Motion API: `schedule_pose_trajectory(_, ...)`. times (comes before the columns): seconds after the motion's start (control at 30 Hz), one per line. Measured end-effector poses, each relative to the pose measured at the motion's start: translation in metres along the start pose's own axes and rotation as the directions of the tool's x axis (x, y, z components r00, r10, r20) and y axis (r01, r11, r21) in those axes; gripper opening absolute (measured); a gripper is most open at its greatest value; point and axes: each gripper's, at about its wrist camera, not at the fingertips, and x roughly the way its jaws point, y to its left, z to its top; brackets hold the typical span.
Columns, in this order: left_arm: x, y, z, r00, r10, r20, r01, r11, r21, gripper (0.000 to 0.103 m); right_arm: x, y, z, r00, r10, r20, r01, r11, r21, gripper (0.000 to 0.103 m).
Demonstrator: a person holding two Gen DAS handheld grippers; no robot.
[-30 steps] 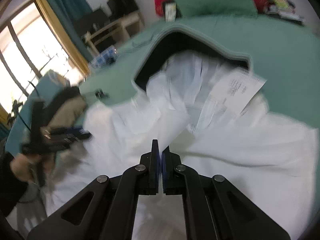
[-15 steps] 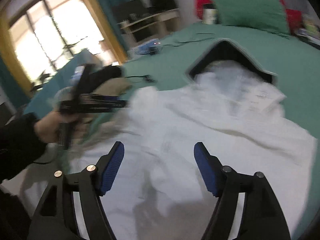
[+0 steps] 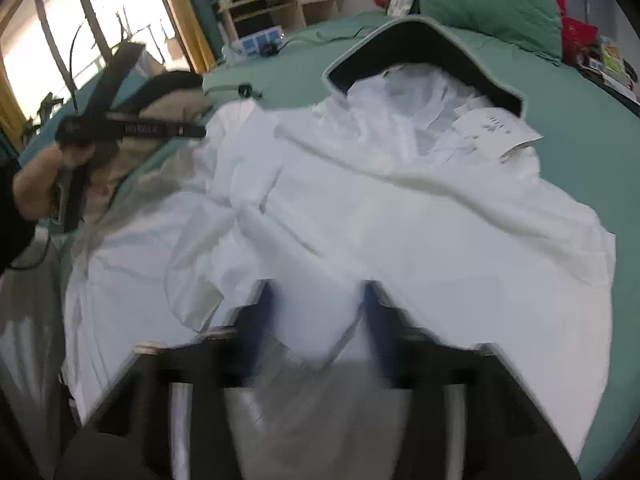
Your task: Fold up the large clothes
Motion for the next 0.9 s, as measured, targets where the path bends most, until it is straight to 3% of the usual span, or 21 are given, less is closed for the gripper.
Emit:
schedule_pose_trajectory(0.07,0.001,-0.001,0.002,1.0,0.005,0.002,-0.005,1.0,0.008,0.051,-0.007,0.001,0.0,1.0,0.001,-0.003,-0.001,1.0,-0.014,0.005)
schedule_pose_trajectory(0.17,0.004,-0.002,0.008,1.0,0.009,0.008,-0.009,1.0,0.014,0.051,-0.044,-0.009,0.007,0.996,0.033,0.083,-0.035,0.999,0.019,0.005)
schedule_pose_trajectory(0.3,0.01,-0.007,0.023,1.0,0.017,0.022,-0.018,0.999,0.035,0.051,-0.094,-0.06,0.016,0.982,-0.026,0.185,-0.001,0.99,0.143,0.005)
schedule_pose_trajectory(0.47,0.031,-0.015,0.044,0.998,0.06,0.007,-0.061,0.996,0.071,0.051,-0.093,-0.145,-0.002,0.995,-0.074,0.065,0.044,0.926,0.375,0.005)
schedule_pose_trajectory(0.53,0.04,-0.013,0.05,0.996,0.089,0.003,-0.089,0.994,0.058,0.051,-0.081,-0.173,-0.019,0.998,-0.068,0.012,0.054,0.877,0.477,0.006)
schedule_pose_trajectory(0.67,0.052,-0.004,0.058,0.991,0.133,0.0,-0.133,0.991,0.019,0.051,-0.066,-0.187,-0.034,0.996,-0.079,-0.033,0.084,0.855,0.511,0.007)
schedule_pose_trajectory(0.77,0.05,-0.001,0.055,0.99,0.144,0.007,-0.144,0.989,0.017,0.051,-0.065,-0.186,-0.033,0.993,-0.107,-0.052,0.118,0.857,0.501,0.023)
schedule_pose_trajectory(0.83,0.04,-0.001,0.053,0.99,0.136,0.032,-0.137,0.99,0.019,0.051,-0.071,-0.184,-0.03,0.987,-0.149,-0.054,0.156,0.862,0.482,0.045)
schedule_pose_trajectory(0.9,0.023,0.0,0.051,0.989,0.129,0.07,-0.132,0.991,0.039,0.051,-0.079,-0.183,-0.027,0.978,-0.204,-0.039,0.199,0.864,0.462,0.056)
